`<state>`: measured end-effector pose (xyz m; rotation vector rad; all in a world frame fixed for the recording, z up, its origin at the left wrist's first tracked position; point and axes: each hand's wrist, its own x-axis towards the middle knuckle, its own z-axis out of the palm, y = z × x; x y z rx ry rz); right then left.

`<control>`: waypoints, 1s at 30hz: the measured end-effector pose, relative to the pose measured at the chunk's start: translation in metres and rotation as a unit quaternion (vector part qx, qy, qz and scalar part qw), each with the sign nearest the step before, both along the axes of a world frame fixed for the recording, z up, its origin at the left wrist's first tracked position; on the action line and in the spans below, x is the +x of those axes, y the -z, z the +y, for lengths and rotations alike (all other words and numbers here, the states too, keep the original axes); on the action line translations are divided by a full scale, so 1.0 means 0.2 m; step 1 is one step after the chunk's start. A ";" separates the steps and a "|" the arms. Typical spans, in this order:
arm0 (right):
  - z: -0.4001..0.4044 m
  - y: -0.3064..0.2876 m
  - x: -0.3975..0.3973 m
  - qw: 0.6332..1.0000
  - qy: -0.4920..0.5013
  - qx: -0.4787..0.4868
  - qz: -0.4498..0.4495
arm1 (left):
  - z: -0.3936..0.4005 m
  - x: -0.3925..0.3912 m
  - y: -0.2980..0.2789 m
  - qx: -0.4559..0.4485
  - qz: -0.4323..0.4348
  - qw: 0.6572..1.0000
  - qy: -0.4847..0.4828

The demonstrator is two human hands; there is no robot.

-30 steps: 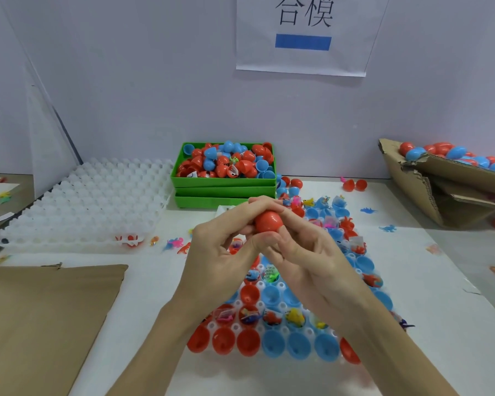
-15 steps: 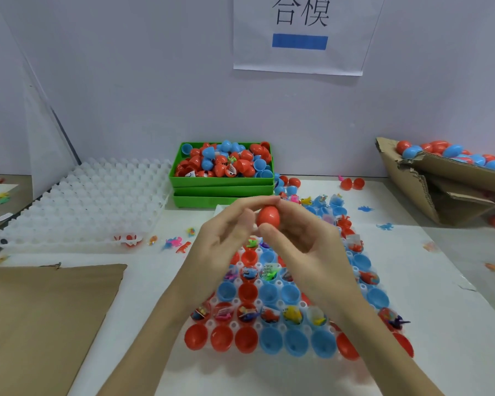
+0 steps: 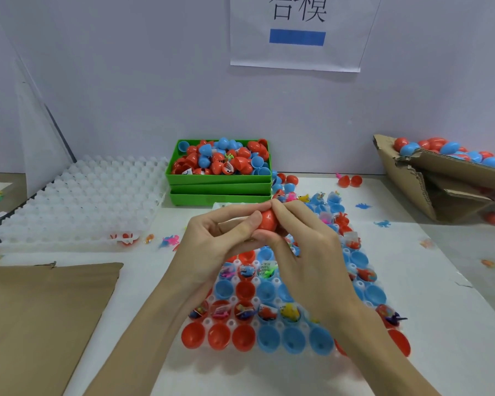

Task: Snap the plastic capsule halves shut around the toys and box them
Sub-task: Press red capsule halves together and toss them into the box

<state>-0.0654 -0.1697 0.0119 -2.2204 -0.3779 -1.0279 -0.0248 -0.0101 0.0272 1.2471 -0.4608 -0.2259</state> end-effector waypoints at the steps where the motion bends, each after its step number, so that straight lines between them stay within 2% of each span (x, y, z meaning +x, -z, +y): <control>1: -0.01 0.00 0.00 1.000 -0.005 0.002 0.013 | 0.00 0.00 0.00 0.003 0.002 1.000 -0.004; 7: -0.06 -0.03 0.00 0.990 -0.030 0.038 0.130 | -0.01 0.01 0.03 0.046 -0.014 0.997 -0.063; 9: -0.09 -0.05 0.01 0.970 -0.040 0.162 0.176 | 0.01 0.04 0.04 0.051 -0.006 0.993 -0.104; 10: -0.10 -0.07 0.02 0.945 -0.052 0.252 0.202 | 0.02 0.05 0.04 0.051 0.002 0.992 -0.118; 11: -0.13 -0.10 0.03 0.907 -0.067 0.347 0.228 | 0.03 0.06 0.04 0.050 0.011 0.990 -0.130; 12: -0.17 -0.13 0.06 0.854 -0.095 0.445 0.253 | 0.05 0.07 0.04 0.047 0.020 0.989 -0.139; 14: -0.30 -0.22 0.16 0.696 -0.195 0.640 0.261 | 0.07 0.09 0.05 0.048 0.028 0.986 -0.156; 15: -0.40 -0.28 0.21 0.614 -0.232 0.720 0.226 | 0.07 0.09 0.05 0.051 0.029 0.985 -0.160; 16: -0.49 -0.35 0.26 0.548 -0.254 0.780 0.162 | 0.08 0.09 0.05 0.054 0.030 0.985 -0.160; 17: -0.59 -0.42 0.31 0.503 -0.266 0.818 0.088 | 0.08 0.09 0.05 0.059 0.033 0.985 -0.156; 18: -0.68 -0.48 0.35 0.477 -0.277 0.834 0.022 | 0.07 0.09 0.05 0.065 0.036 0.986 -0.151; 19: -0.75 -0.52 0.38 0.474 -0.281 0.834 -0.020 | 0.07 0.09 0.06 0.073 0.037 0.986 -0.145; 21: -0.83 -0.52 0.42 0.509 -0.271 0.817 -0.010 | 0.06 0.09 0.05 0.086 0.034 0.986 -0.137; 23: -0.82 -0.43 0.43 0.603 -0.244 0.755 0.083 | 0.06 0.09 0.05 0.091 0.029 0.986 -0.139; 26: -0.70 -0.25 0.43 0.744 -0.162 0.610 0.220 | 0.06 0.09 0.05 0.097 0.020 0.984 -0.148; 28: -0.61 -0.15 0.44 0.843 -0.061 0.465 0.262 | 0.06 0.10 0.06 0.109 0.014 0.981 -0.157; 30: -0.55 -0.09 0.48 0.925 0.042 0.251 0.282 | 0.06 0.10 0.07 0.121 0.009 0.979 -0.165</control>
